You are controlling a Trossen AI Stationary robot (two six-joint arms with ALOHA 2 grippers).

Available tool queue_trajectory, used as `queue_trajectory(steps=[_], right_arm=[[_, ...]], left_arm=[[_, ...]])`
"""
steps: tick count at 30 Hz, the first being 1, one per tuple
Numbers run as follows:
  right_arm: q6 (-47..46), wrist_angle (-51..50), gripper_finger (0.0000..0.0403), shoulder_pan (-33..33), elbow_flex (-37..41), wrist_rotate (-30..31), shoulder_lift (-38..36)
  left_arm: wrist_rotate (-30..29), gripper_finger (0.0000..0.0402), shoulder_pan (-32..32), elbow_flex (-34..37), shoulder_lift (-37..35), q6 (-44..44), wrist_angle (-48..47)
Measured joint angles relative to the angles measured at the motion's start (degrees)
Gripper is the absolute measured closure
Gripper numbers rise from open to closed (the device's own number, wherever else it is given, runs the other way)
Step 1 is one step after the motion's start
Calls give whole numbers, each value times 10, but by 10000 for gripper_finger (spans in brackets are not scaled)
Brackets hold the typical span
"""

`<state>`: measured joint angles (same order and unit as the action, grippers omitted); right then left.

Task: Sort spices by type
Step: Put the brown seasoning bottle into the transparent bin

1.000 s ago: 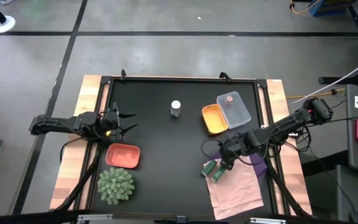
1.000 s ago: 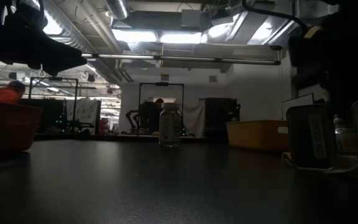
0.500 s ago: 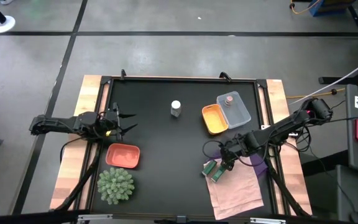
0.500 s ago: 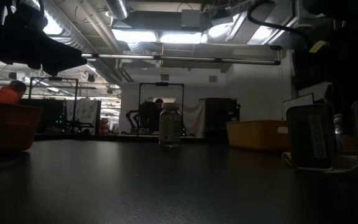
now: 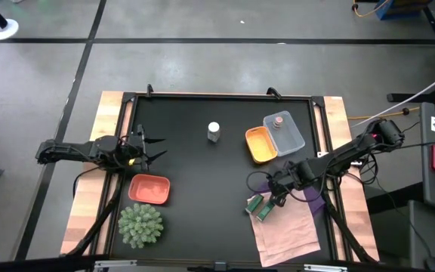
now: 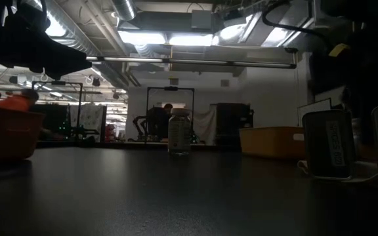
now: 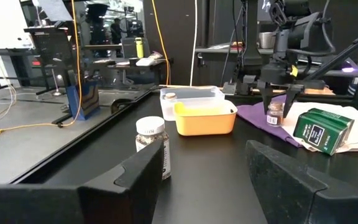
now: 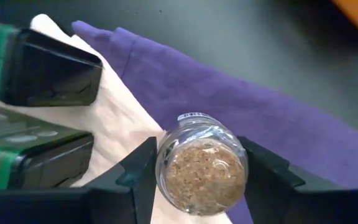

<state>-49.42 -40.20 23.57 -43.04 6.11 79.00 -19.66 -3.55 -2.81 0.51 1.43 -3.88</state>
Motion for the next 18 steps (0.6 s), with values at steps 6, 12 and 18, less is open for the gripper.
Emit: queue_trajectory(steps=[6,12,18], right_arm=[[20,-112,212,-6,-53,14,0],[82,-208,215,-38,-104,37,-1],[184,-245,211,-101,-144,49,-1]], left_arm=[[0,185,0,0,0,0,0],[0,185,0,0,0,0,0],[0,185,0,0,0,0,0]])
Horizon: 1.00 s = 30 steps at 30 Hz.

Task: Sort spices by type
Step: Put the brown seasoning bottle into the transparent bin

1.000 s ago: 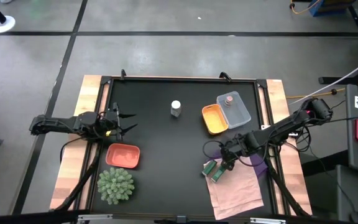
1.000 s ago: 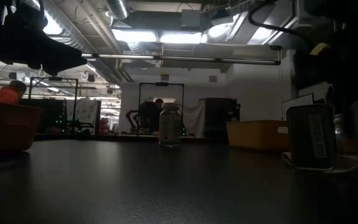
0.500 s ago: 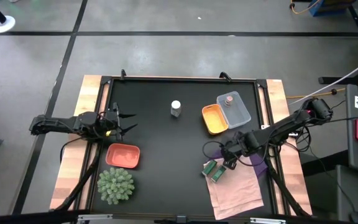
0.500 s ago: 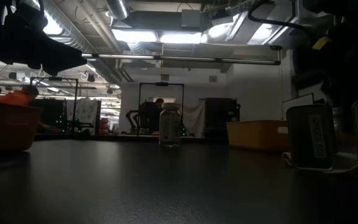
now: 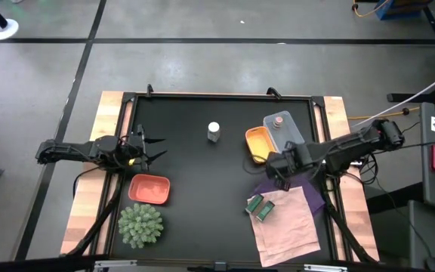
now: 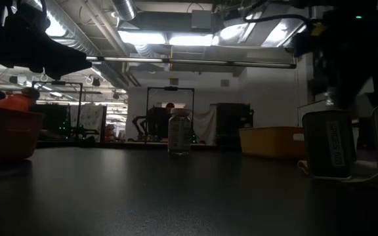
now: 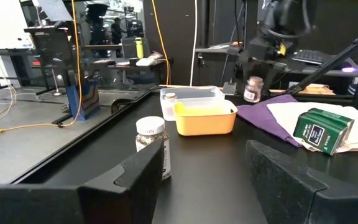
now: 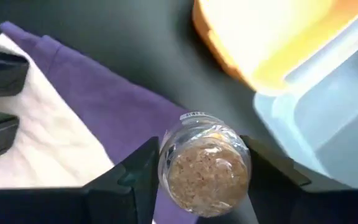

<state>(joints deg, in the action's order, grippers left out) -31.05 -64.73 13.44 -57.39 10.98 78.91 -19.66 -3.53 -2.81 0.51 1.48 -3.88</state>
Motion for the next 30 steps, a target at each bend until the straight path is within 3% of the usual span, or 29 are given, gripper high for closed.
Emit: queue_trajectory(steps=[11,20,30], right_arm=[[192,-20,207,-151,-46,1,0],[289,-18,206,-287,-46,1,0],[331,86,206,-392,36,-21,0]], left_arm=[[0,185,0,0,0,0,0],[0,185,0,0,0,0,0],[0,185,0,0,0,0,0]])
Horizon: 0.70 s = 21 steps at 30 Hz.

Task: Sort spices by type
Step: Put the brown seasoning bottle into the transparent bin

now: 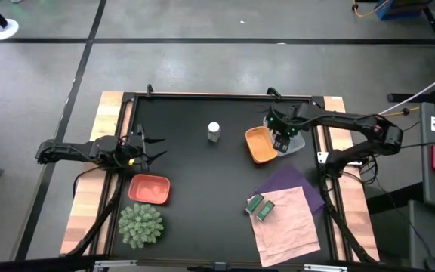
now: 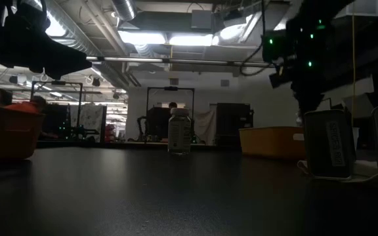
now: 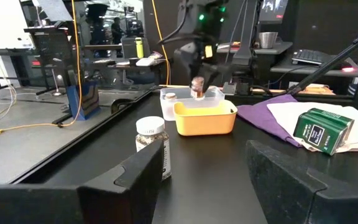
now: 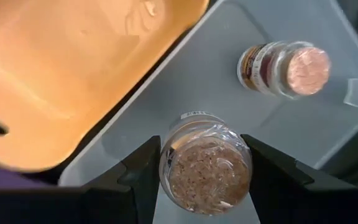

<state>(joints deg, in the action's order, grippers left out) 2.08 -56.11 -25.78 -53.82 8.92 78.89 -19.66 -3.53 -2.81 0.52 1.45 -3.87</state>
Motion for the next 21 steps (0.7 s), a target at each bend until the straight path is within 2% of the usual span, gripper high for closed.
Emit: queue_trajectory(steps=[8,21], right_arm=[[17,101,206,-49,65,-15,0],[17,128,185,-77,71,-14,0]], left_arm=[[0,185,0,0,0,0,0],[0,185,0,0,0,0,0]])
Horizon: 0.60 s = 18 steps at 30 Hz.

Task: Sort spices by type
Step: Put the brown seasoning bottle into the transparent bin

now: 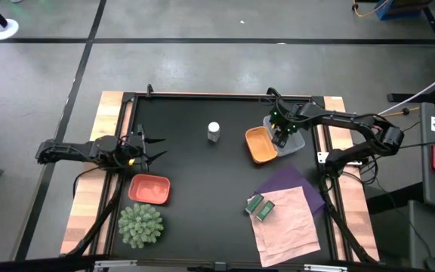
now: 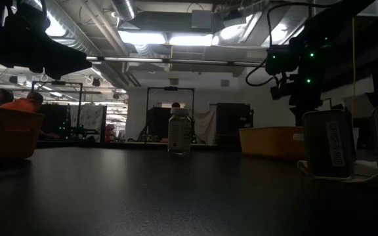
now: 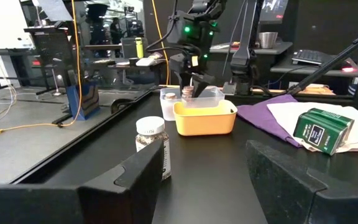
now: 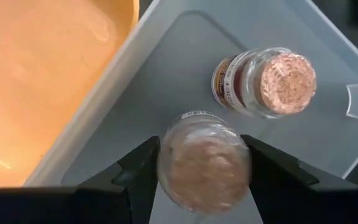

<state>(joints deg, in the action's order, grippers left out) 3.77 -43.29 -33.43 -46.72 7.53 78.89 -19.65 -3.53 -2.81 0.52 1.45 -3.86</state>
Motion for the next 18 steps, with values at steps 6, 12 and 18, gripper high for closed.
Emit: queue_trajectory(steps=[6,12,18], right_arm=[[-3,0,179,0,0,1,0],[-3,0,178,0,0,1,0],[-4,-1,178,0,0,2,0]], left_arm=[[0,185,0,0,0,0,0],[0,185,0,0,0,0,0],[0,185,0,0,0,0,0]])
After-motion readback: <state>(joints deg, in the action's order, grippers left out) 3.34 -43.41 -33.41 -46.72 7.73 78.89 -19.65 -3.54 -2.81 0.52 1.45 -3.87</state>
